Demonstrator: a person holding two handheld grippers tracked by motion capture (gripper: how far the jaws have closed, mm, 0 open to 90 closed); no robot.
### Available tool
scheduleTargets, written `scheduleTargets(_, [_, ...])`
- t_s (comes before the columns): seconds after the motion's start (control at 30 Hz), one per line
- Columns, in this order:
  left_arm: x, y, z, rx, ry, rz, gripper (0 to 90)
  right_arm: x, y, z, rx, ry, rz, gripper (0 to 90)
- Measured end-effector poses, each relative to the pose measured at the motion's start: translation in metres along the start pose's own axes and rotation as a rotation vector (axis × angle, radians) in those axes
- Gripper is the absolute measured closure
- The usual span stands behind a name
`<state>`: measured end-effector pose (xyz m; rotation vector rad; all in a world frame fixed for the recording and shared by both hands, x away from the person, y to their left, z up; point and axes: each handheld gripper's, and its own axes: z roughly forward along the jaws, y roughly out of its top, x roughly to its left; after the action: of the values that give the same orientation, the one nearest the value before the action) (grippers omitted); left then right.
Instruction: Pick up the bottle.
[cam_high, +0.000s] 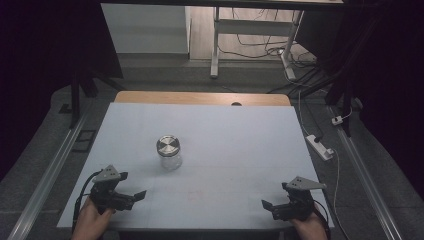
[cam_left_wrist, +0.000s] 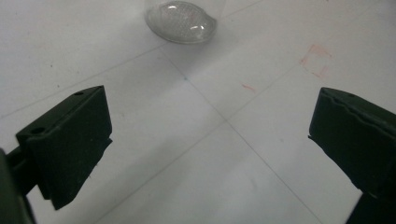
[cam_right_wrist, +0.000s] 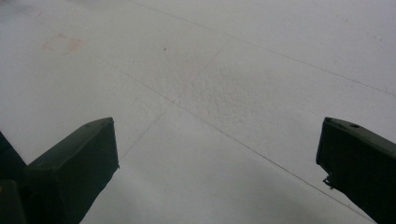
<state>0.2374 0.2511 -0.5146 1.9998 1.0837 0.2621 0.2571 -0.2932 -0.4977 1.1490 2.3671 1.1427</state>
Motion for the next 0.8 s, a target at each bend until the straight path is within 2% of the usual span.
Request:
scheduleTargets(0.27, [0.005,0.015,0.015,0.015,0.01,0.019,0.0,0.0,0.0,0.001,0.006,0.004,-0.001,0.0])
scheduleTargets(0.43, [0.009,0.025,0.026,0.041,0.009,0.014,0.0,0.0,0.0,0.001,0.007,0.004,-0.001,0.0])
scheduleTargets(0.67, [0.013,0.039,0.038,0.048,0.011,0.013,0.0,0.0,0.0,0.001,0.01,0.004,-0.005,0.0])
scheduleTargets(0.8, [0.015,0.046,0.047,0.049,-0.002,0.011,0.0,0.0,0.0,0.001,0.011,0.004,-0.005,0.0])
